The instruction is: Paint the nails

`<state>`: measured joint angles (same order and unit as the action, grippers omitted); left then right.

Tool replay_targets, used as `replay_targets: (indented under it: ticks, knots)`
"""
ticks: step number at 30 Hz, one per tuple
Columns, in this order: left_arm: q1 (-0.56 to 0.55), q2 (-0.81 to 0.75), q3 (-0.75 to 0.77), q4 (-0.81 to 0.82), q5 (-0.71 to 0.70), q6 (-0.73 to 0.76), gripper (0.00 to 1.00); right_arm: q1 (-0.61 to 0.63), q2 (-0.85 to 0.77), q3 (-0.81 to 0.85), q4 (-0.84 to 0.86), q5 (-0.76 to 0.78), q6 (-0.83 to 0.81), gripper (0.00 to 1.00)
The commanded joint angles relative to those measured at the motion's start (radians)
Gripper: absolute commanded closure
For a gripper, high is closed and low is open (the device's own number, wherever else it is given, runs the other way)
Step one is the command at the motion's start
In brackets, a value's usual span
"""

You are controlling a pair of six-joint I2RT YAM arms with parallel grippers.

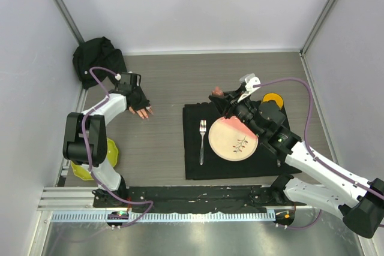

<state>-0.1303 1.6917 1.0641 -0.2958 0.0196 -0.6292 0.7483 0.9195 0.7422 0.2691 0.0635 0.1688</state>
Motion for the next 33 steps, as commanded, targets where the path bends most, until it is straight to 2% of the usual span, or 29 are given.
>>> replay_targets:
  ticks: [1,33]
  knots:
    - [0.009,0.008,0.027,0.046,-0.001,-0.010,1.00,-0.007,-0.028,0.005,0.067,-0.013,0.014,0.99]
    - [0.020,0.033,0.054,0.034,-0.012,-0.003,1.00,-0.012,-0.031,-0.001,0.076,-0.030,0.026,0.99]
